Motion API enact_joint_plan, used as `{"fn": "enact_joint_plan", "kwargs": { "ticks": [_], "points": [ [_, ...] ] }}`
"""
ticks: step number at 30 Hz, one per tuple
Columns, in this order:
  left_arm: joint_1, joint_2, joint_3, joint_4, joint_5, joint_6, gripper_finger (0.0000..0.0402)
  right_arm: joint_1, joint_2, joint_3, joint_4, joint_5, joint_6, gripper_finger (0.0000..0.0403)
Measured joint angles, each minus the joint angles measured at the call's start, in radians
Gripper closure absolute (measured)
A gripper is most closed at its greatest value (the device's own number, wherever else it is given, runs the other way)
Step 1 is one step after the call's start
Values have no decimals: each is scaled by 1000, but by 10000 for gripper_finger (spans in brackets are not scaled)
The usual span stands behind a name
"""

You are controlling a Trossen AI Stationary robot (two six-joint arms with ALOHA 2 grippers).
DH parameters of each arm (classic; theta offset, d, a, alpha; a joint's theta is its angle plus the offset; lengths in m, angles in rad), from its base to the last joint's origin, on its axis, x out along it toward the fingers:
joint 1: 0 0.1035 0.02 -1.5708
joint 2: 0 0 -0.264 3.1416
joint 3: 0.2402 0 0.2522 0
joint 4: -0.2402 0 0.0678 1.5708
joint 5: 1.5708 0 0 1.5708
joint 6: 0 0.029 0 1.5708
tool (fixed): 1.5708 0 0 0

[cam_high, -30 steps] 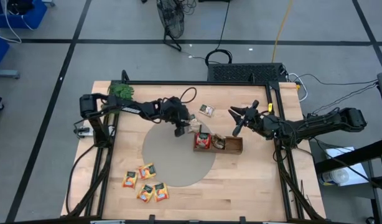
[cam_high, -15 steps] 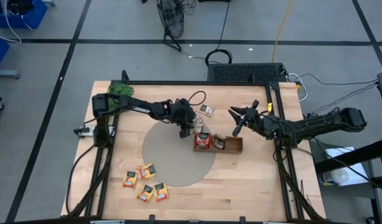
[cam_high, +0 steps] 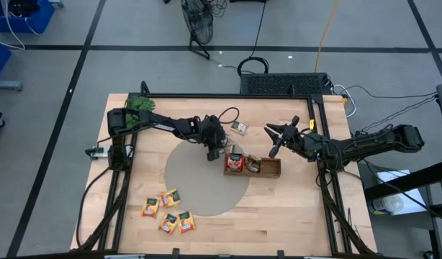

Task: Pick & Place Tea
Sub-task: Put the brown tea bag into the middle section of the wooden organizer

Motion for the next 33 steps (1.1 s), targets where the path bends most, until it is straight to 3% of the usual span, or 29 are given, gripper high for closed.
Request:
{"fn": "enact_joint_plan", "kwargs": {
  "ticks": [6, 14, 19, 21, 24, 29, 33],
  "points": [
    [-8, -57, -5, -89, -37, 4, 397, 0, 0, 0, -4, 0, 0, 344],
    [-99, -295, -3, -237, -461, 83, 399, 0, 0, 0, -9, 0, 11, 344],
    [-174, -388, -3, -223, -569, 168, 400, 0, 32, 0, 31, -10, 61, 344],
    [-201, -404, -3, -182, -582, 208, 400, -7, 76, 1, 77, -68, 82, 344],
    [-235, -411, -2, -100, -463, 275, 400, -20, 178, 1, 182, -208, 67, 344],
    [-224, -409, -3, -10, 64, 240, 401, -18, 336, 1, 366, -353, -174, 344],
    [-206, -409, -3, 37, 396, 178, 401, -5, 407, 1, 506, -429, -406, 344]
  ]
}}
